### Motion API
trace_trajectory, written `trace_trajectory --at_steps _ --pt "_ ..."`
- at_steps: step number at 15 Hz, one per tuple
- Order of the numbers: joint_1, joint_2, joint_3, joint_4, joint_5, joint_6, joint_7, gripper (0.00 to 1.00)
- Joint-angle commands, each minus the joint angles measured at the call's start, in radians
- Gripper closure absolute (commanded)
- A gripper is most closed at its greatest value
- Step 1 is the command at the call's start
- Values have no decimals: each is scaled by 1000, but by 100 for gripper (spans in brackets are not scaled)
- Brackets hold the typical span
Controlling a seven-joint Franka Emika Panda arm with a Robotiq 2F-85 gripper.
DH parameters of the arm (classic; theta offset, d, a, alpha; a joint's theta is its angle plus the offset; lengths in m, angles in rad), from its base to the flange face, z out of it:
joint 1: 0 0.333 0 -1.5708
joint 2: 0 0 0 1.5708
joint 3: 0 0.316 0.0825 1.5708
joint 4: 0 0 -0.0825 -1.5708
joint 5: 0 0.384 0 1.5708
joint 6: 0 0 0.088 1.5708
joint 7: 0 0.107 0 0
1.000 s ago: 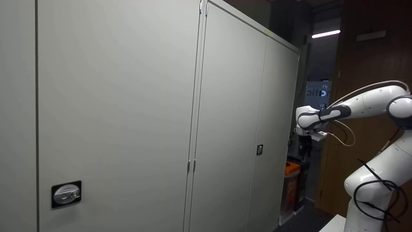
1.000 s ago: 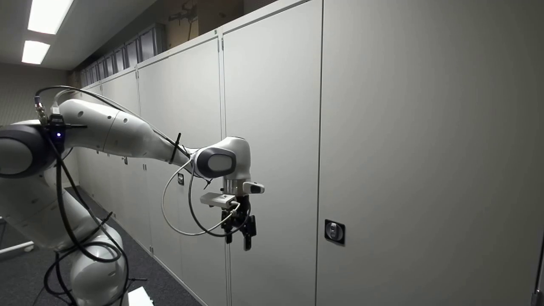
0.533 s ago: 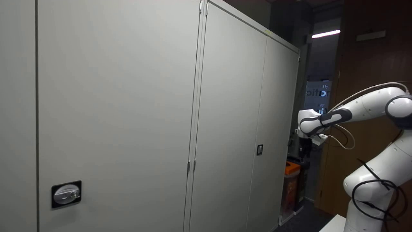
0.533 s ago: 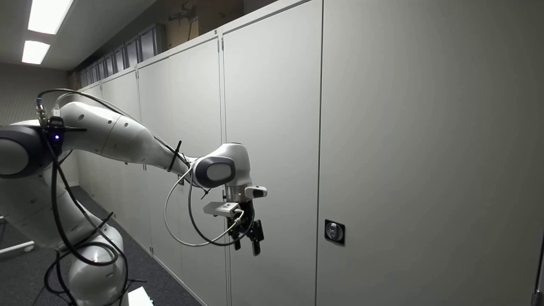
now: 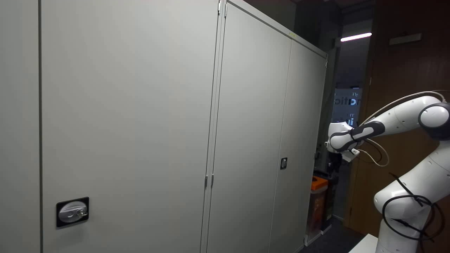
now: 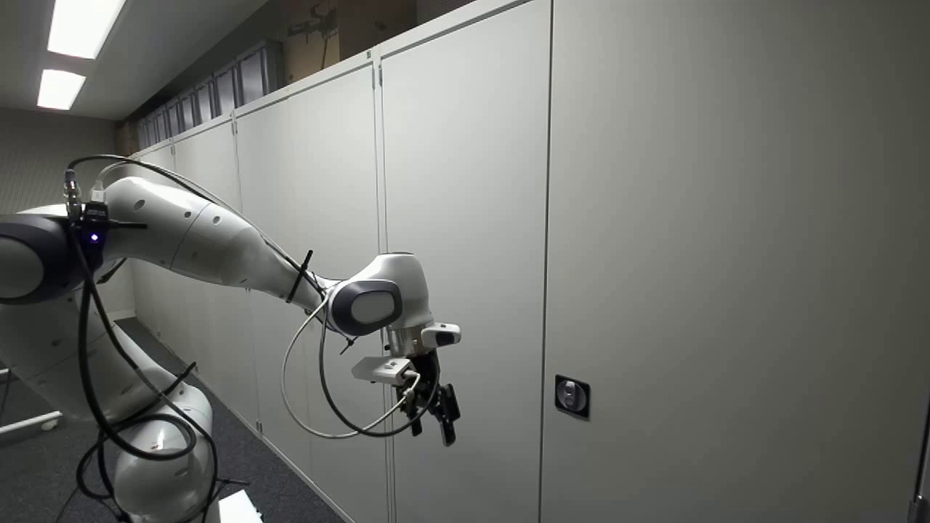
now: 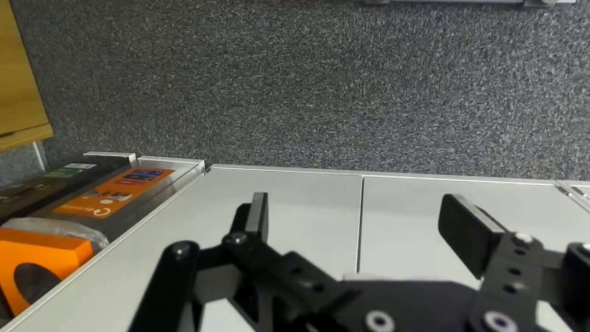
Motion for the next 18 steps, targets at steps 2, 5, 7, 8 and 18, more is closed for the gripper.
trace_trajectory --at_steps 2,5,7,8,18 --pt "-30 22 -6 -17 -22 122 8 0" --pt "-32 36 -24 -20 -4 171 -15 0" --pt "-33 49 -42 -24 10 215 -21 0" --pt "-30 55 -54 -26 23 240 -26 0" --pt "-2 92 -154 -68 192 532 -109 0"
